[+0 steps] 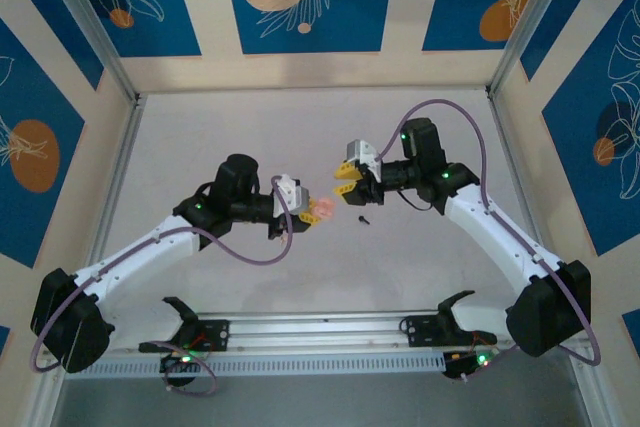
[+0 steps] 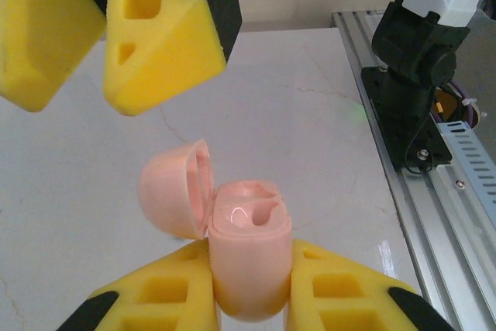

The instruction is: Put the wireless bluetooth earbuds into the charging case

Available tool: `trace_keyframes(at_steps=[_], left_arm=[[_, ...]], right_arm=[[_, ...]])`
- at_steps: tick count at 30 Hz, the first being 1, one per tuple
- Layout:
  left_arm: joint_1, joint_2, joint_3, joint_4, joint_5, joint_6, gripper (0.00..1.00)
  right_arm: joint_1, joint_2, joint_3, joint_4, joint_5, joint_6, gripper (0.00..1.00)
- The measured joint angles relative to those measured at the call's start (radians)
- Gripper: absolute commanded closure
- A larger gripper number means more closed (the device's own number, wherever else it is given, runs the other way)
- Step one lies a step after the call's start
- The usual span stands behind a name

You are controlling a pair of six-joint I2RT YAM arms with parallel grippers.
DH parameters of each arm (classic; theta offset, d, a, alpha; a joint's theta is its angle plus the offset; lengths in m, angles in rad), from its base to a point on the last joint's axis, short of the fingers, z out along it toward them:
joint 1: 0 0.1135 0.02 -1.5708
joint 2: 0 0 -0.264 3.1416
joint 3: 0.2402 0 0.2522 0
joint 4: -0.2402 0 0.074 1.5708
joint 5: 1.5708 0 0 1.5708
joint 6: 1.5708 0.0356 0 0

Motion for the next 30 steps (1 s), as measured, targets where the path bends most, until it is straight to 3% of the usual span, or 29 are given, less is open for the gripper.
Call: trace_keyframes(at_steps=[8, 14, 23, 30], left_arm=[[0.076, -0.003, -0.053, 0.122, -0.02, -0.121, 0.8], [0.195, -0.031, -0.171, 0.269, -0.08, -0.29, 0.8], [0.32, -0.119, -0.303, 0.361, -0.253, -0.471, 0.81], [0.437, -0.179, -0.367, 0.373, -0.379, -0.57, 0.8]], right_arm=[[-0.035, -0.055, -0.027, 0.063, 0.005, 0.189, 0.6], [-0.029, -0.04, 0.034, 0.01, 0.142, 0.457, 0.6], [0.061, 0.142, 0.209, -0.209, 0.347, 0.858, 0.58], [0.18, 0.328, 0.364, -0.364, 0.451, 1.054, 0.55]])
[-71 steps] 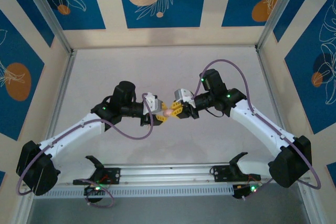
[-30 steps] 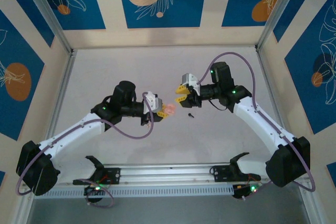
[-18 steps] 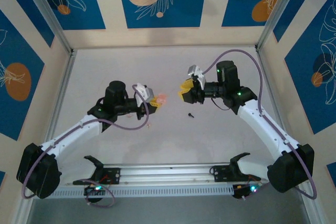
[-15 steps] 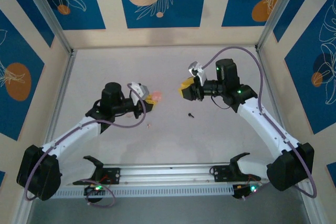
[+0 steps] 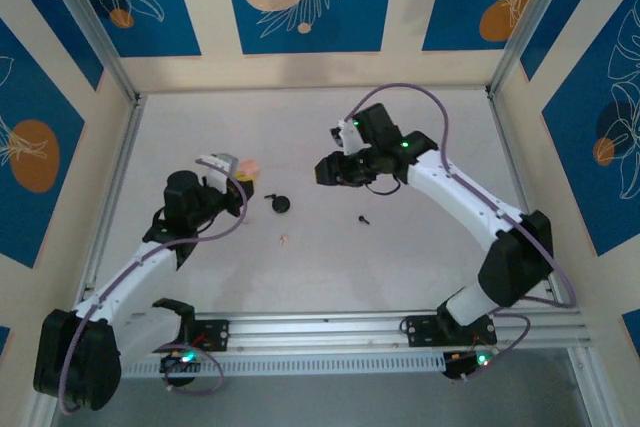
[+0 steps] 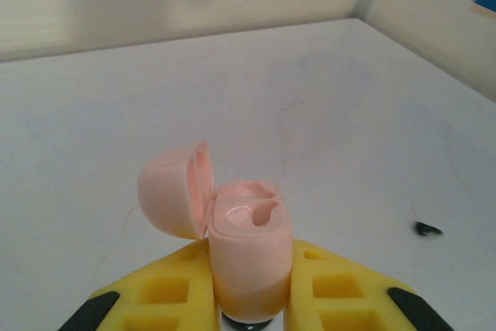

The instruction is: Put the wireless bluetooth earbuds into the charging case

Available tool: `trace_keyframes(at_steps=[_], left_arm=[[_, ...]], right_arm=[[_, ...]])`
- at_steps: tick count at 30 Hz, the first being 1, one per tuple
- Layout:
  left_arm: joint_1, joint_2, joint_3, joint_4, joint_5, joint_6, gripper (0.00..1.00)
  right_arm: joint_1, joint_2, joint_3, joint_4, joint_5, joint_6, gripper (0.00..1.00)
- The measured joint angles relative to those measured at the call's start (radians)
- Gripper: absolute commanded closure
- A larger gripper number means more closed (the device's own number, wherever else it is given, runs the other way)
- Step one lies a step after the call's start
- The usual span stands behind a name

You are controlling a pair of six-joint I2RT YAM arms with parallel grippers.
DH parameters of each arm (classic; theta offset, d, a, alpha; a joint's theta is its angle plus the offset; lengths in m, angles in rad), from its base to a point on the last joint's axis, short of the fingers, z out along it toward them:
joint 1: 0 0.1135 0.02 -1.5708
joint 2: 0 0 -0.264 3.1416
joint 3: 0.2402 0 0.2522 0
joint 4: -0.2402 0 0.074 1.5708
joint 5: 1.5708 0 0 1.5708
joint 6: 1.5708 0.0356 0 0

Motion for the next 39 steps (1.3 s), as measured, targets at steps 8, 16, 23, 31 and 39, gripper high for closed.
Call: trace_keyframes(at_steps=[8, 16, 23, 31, 39], left_arm=[[0.084, -0.005, -0.032, -0.006, -0.048, -0.089, 0.8], [0.108, -0.021, -0.039, -0.032, -0.06, -0.111, 0.81], [0.112, -0.034, -0.042, -0.064, -0.066, -0.121, 0.81], [0.114, -0.034, -0.042, -0.081, -0.066, -0.124, 0.81], [0.117, -0.038, -0.042, -0.081, -0.066, -0.124, 0.81]], right_arm=[[0.105, 0.193, 0.109, -0.095, 0.064, 0.183, 0.54], [0.169, 0.401, 0.29, -0.21, 0.102, 0.248, 0.54], [0.204, 0.538, 0.387, -0.265, 0.106, 0.264, 0.54], [0.217, 0.642, 0.438, -0.292, 0.082, 0.275, 0.55], [0.238, 0.678, 0.438, -0.306, 0.045, 0.301, 0.6]])
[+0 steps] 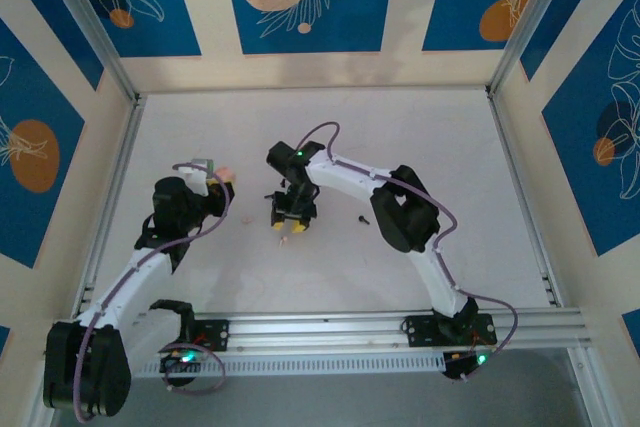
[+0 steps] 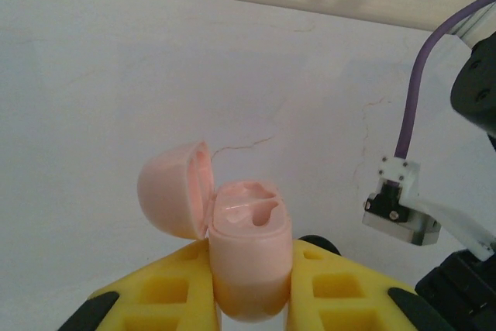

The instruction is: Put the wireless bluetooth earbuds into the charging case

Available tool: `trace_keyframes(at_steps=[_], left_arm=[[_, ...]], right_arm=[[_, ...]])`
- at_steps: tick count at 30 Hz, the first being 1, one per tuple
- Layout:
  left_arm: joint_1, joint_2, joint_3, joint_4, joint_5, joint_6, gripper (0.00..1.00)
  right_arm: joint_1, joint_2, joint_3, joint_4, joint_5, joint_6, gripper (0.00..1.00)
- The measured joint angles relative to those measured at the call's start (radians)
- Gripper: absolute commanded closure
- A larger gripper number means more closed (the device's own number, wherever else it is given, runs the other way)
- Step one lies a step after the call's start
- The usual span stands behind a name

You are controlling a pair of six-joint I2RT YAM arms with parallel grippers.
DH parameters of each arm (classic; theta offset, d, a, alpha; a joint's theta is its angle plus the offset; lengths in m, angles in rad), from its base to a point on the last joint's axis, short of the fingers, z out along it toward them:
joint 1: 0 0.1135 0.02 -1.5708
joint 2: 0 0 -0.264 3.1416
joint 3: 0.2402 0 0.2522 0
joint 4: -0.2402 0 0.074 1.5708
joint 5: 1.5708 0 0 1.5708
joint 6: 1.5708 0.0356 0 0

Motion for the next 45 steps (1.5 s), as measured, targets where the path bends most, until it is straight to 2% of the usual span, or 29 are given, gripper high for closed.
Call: trace_keyframes(at_steps=[29, 45], left_arm=[[0.01, -0.008, -0.004, 0.0, 0.004, 0.0, 0.8], [0.01, -0.014, -0.004, 0.0, 0.018, 0.0, 0.81]], right_arm=[[0.011, 0.069, -0.002, 0.006, -0.018, 0.014, 0.65], [0.007, 0.066, -0.024, 0.026, -0.023, 0.027, 0.75]])
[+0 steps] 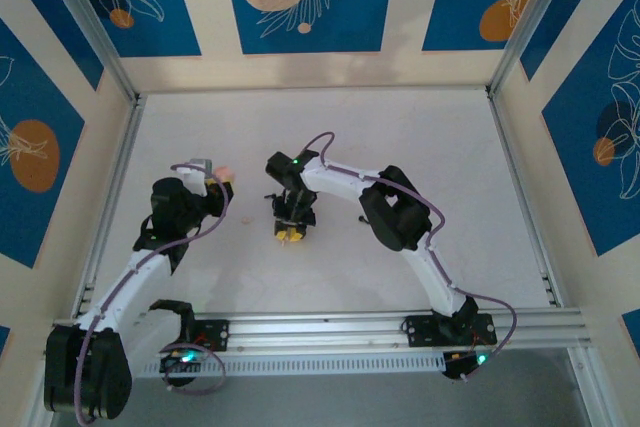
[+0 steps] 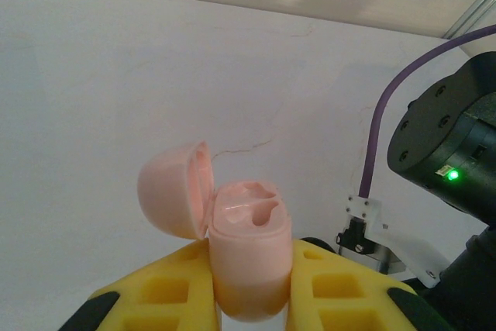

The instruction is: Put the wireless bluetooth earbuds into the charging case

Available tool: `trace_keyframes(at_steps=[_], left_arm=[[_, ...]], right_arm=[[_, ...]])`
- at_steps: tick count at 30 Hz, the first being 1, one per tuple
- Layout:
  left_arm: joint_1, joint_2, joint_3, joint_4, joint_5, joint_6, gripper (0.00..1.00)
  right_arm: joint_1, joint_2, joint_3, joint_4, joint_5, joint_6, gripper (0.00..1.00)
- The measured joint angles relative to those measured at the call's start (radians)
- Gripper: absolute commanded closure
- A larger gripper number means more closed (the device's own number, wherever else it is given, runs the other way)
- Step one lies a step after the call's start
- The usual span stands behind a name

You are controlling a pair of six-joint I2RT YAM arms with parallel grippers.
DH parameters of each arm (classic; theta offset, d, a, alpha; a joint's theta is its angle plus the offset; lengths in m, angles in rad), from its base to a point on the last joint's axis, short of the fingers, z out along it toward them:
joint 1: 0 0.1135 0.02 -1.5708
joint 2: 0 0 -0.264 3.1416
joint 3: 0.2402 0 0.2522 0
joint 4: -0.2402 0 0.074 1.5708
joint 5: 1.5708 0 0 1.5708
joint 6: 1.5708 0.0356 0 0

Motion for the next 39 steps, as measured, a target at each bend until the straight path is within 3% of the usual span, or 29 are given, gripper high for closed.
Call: trace_keyframes(at_steps=[18, 28, 39], left_arm=[[-0.021, 0.014, -0.021, 0.058, 0.119, 0.035, 0.84], [-0.233, 0.134, -0.033, 0.193, 0.145, 0.138, 0.84], [-0.434, 0.386, -0.047, 0.501, 0.18, 0.272, 0.85]], right_arm=[[-0.007, -0.153, -0.241, 0.233, 0.047, 0.021, 0.79], [-0.071, -0.397, -0.53, 0.397, 0.144, 0.038, 0.79], [-0.16, -0.728, -0.763, 0.517, 0.216, 0.034, 0.78]])
